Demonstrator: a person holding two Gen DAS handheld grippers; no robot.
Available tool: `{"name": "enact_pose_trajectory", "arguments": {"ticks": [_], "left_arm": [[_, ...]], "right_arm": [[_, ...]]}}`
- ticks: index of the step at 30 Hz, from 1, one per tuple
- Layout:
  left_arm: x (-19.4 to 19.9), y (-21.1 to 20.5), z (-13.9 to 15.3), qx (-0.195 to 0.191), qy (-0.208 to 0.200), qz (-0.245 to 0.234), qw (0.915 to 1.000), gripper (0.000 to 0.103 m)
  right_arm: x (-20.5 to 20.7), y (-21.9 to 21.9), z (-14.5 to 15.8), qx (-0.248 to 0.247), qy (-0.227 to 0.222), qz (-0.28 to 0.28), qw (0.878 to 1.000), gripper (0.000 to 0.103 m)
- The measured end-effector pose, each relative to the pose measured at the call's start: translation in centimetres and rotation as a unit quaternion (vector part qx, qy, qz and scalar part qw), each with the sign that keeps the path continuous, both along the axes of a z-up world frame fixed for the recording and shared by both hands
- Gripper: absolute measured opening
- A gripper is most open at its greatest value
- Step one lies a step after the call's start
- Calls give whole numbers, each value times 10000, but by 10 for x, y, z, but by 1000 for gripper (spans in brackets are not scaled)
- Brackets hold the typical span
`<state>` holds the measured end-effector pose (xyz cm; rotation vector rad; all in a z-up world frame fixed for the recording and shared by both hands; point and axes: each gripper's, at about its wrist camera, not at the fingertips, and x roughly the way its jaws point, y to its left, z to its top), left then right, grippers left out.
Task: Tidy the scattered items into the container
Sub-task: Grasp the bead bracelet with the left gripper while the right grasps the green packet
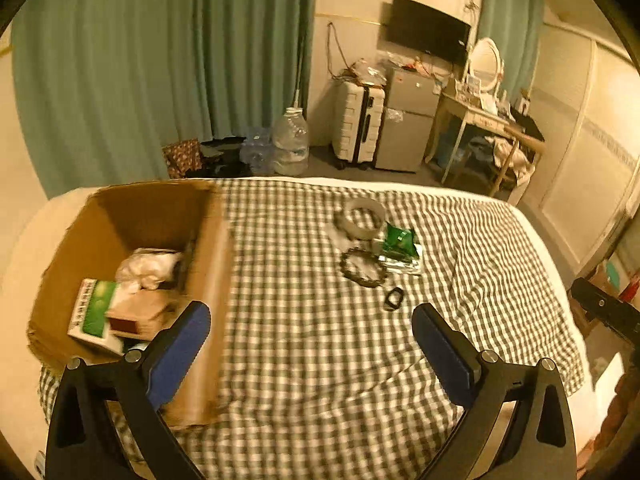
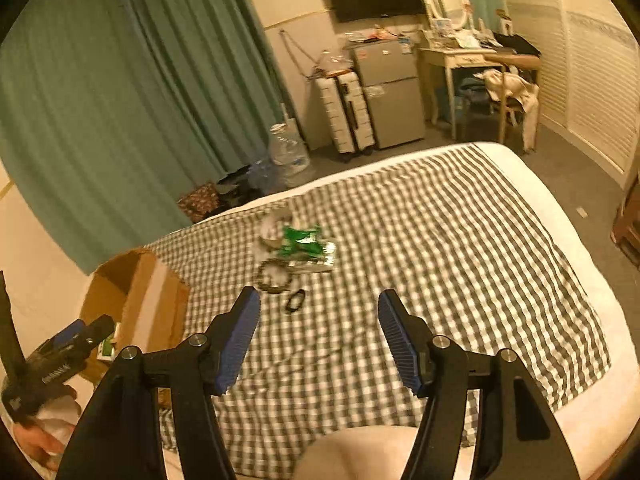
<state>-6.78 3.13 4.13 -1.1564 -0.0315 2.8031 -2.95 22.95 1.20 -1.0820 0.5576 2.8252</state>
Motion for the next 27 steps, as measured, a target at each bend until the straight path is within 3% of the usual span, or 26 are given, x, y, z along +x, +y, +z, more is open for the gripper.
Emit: {"name": "enact_pose_trajectory", "arguments": {"ticks": [9, 13, 18, 22, 27], "left_arm": [[-61, 60, -77, -486, -532, -213, 9972, 103], [-84, 70, -112, -419, -744, -103, 9963, 103], [-107, 78, -138, -401, -721, -81, 9966, 103], [-138, 93, -155, -432, -735, -102, 9963, 103], [-175, 105, -177, -396, -795, -48, 9960, 103]], "right_arm": [[-20, 39, -52, -507, -37, -301, 9983, 61], [-49, 41, -80, -440, -47, -499, 9978, 61], [-98, 41, -116, -633, -110, -755, 9951, 61], [-127, 33, -138, -498, -351, -408, 9973, 61], [-130, 31, -147, -670, -517, -283, 9960, 61]]}}
